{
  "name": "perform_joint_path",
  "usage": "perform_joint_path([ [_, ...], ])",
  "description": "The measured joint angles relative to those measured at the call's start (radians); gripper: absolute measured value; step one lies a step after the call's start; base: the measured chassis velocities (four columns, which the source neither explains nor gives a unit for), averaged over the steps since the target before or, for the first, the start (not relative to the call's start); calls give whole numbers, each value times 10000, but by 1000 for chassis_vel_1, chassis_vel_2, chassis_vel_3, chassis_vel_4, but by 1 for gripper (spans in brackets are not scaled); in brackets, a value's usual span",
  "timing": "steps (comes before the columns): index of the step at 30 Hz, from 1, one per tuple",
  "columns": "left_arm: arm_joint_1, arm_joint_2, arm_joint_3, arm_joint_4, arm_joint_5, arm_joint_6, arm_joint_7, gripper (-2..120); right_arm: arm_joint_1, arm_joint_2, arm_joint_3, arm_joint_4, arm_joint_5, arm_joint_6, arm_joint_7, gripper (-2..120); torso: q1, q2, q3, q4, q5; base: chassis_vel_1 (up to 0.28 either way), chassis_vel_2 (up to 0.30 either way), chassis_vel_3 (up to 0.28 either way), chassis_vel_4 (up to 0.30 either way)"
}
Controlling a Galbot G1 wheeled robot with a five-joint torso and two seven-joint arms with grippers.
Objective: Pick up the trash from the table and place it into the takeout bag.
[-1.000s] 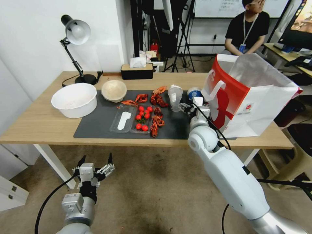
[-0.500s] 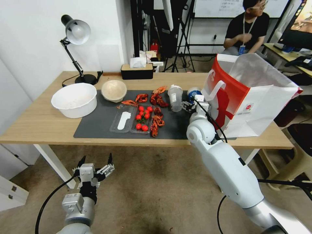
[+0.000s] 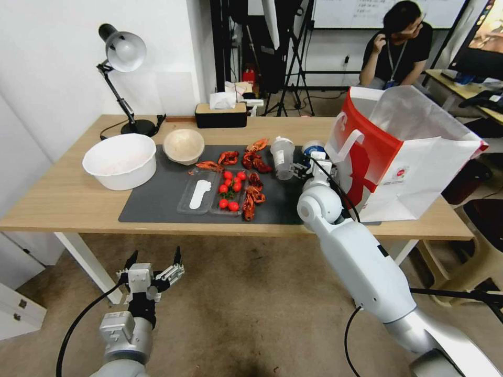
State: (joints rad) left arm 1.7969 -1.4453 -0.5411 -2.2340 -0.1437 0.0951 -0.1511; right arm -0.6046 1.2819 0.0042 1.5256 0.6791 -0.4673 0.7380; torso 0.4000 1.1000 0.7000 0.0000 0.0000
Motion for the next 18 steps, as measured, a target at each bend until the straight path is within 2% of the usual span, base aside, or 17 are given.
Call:
perform_joint_path([
  [18,16,24,32,9,-11,-10,0,100,204,184,33,-422,59,-226,167,100,0,1,-1,1,1,0,0,0,0],
])
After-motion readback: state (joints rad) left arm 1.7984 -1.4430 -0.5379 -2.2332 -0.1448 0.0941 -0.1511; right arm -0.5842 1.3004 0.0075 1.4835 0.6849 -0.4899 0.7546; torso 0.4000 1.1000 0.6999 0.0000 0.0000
